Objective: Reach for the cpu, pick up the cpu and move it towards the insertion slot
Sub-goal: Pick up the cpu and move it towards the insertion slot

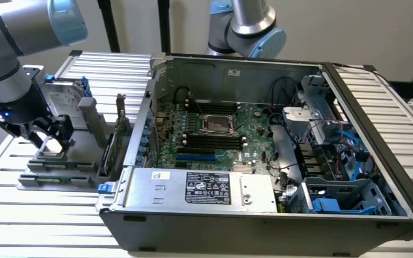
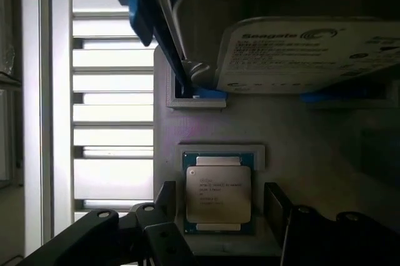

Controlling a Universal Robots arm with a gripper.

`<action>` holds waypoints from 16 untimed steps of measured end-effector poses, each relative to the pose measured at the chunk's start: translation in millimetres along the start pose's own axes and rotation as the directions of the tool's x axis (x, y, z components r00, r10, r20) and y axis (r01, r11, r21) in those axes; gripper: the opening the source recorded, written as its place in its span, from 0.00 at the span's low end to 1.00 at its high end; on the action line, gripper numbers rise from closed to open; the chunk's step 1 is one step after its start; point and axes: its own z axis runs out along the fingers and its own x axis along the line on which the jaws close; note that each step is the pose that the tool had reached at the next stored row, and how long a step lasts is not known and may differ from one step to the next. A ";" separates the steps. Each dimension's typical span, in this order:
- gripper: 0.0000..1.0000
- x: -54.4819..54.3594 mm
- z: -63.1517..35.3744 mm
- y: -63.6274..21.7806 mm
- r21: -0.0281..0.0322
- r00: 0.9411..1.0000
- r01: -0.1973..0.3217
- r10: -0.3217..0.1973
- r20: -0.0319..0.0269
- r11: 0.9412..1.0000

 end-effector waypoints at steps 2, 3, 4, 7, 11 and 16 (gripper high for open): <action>0.67 0.1 0.6 0.1 0.000 1.000 -0.001 0.001 0.000 1.000; 0.67 0.1 1.0 0.1 0.000 1.000 -0.002 0.002 0.000 1.000; 0.67 0.1 1.3 0.1 0.000 1.000 -0.002 0.002 0.000 1.000; 0.67 0.1 2.2 0.1 0.000 1.000 -0.004 0.004 0.000 1.000; 0.67 0.1 3.2 0.1 0.000 1.000 -0.005 0.005 0.000 1.000; 0.67 0.1 4.2 0.2 0.000 1.000 -0.005 0.005 0.000 1.000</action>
